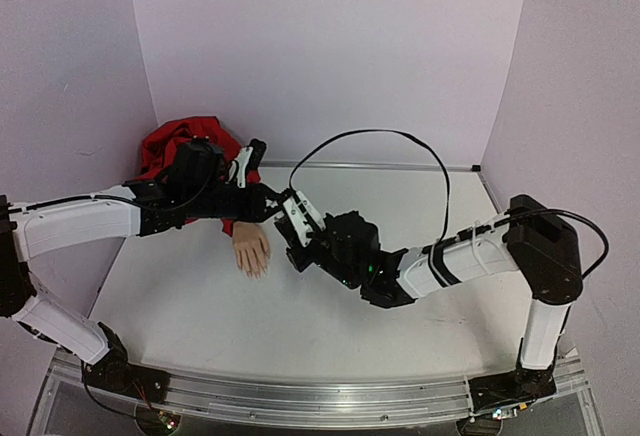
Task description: Paint the nails
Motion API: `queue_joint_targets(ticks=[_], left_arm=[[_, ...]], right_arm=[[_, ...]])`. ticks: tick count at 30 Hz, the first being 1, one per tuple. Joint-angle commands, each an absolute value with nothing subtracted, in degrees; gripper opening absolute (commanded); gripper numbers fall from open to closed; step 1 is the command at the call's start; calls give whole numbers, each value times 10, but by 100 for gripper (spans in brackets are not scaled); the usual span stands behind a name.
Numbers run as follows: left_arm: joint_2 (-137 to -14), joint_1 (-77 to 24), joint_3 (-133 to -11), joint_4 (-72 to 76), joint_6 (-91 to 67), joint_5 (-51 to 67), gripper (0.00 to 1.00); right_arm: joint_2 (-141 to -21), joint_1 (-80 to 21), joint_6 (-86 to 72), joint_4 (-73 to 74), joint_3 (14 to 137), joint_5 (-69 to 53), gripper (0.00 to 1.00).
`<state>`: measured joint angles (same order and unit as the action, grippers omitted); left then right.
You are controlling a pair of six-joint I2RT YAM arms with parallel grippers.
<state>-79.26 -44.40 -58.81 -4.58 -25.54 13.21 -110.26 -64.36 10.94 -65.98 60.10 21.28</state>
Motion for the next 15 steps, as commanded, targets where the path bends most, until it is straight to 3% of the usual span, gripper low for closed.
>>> queue_joint_targets(ticks=[1, 7, 8, 10, 15], left_arm=[[-767, -444, -620, -34, -257, 235, 32], [-732, -419, -589, 44, -246, 367, 69], [-730, -419, -585, 57, -247, 387, 71], [-733, -418, -584, 80, -257, 418, 74], [-748, -422, -592, 97, -269, 444, 65]], right_arm=[[-1008, -599, 29, -643, 582, -50, 0], [-962, -505, -138, -653, 549, -375, 0], [-957, -499, -151, -655, 550, -411, 0], [-950, -490, -174, -667, 551, -468, 0], [-952, -480, -226, -712, 556, -537, 0]])
